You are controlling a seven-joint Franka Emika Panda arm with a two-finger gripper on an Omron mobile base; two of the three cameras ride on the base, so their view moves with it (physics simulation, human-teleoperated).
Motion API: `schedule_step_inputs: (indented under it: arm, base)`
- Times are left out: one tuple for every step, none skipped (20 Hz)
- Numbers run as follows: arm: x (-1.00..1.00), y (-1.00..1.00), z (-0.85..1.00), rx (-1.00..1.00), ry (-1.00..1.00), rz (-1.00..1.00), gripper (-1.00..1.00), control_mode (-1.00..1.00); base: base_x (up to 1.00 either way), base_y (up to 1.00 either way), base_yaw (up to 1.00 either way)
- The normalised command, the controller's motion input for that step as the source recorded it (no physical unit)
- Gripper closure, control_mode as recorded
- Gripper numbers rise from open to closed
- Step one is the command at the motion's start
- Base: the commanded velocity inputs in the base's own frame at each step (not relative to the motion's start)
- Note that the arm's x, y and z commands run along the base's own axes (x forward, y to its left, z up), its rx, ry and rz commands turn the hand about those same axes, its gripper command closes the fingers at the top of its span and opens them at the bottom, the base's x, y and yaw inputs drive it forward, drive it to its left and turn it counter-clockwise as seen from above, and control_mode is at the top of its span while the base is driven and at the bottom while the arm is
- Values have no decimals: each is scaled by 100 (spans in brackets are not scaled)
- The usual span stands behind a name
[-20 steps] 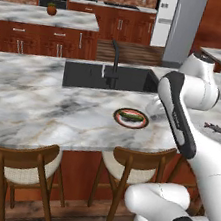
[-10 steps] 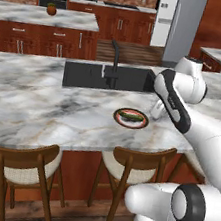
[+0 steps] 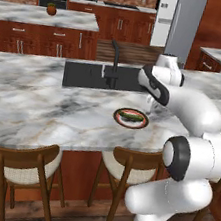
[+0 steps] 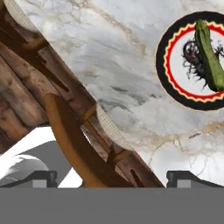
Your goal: Transport the fish and squash to the fridge. Place the fish on the rack containing meat and place the squash on the rack containing the vegetable, ensuring meats and vegetables are on different racks.
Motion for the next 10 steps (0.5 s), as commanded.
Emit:
schedule_step_inputs:
  arm:
    - [72,0,-29,-5,3,0,-100,-100]
    - [68,0,-36,-6,0,0,-100,-100]
    - [66,0,-39,-6,1,0,-100,-100]
    - [61,0,-40,-6,0,0,-100,-100]
    - [54,0,-44,-5,0,0,-100,-100]
    - [51,0,-44,-1,0,0,-100,-100]
    - [45,0,-46,0,0,0,-100,-100]
    - [46,0,-48,0,0,0,-100,-100]
    - [49,0,-51,0,0,0,-100,-100]
    - [49,0,-49,0,0,0,-100,-100]
  base:
    - [0,0,0]
    - [0,0,0]
    - [0,0,0]
    - [0,0,0]
    - [0,0,0]
    - [0,0,0]
    - [0,0,0]
    - [0,0,0]
    - [0,0,0]
    - [0,0,0]
